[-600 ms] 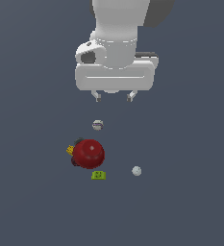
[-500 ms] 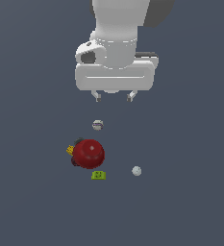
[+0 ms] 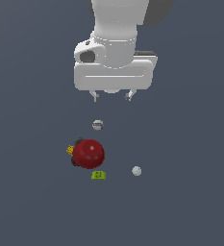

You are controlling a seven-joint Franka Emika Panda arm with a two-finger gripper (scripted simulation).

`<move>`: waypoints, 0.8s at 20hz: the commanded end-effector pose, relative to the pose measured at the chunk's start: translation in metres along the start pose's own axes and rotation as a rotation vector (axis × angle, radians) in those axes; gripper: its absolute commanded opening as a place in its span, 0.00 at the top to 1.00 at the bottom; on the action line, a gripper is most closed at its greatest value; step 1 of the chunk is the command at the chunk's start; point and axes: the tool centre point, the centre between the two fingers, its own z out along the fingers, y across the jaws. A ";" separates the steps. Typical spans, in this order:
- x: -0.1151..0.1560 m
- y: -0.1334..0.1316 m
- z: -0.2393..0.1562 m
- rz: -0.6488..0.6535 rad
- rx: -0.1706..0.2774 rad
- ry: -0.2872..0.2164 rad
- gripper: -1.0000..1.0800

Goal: Pick up a designated object from a clutter of objects.

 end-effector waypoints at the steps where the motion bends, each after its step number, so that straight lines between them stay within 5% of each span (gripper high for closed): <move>1: 0.000 0.000 0.000 -0.005 -0.002 -0.001 0.04; 16: -0.013 0.015 0.056 0.038 0.010 -0.010 0.04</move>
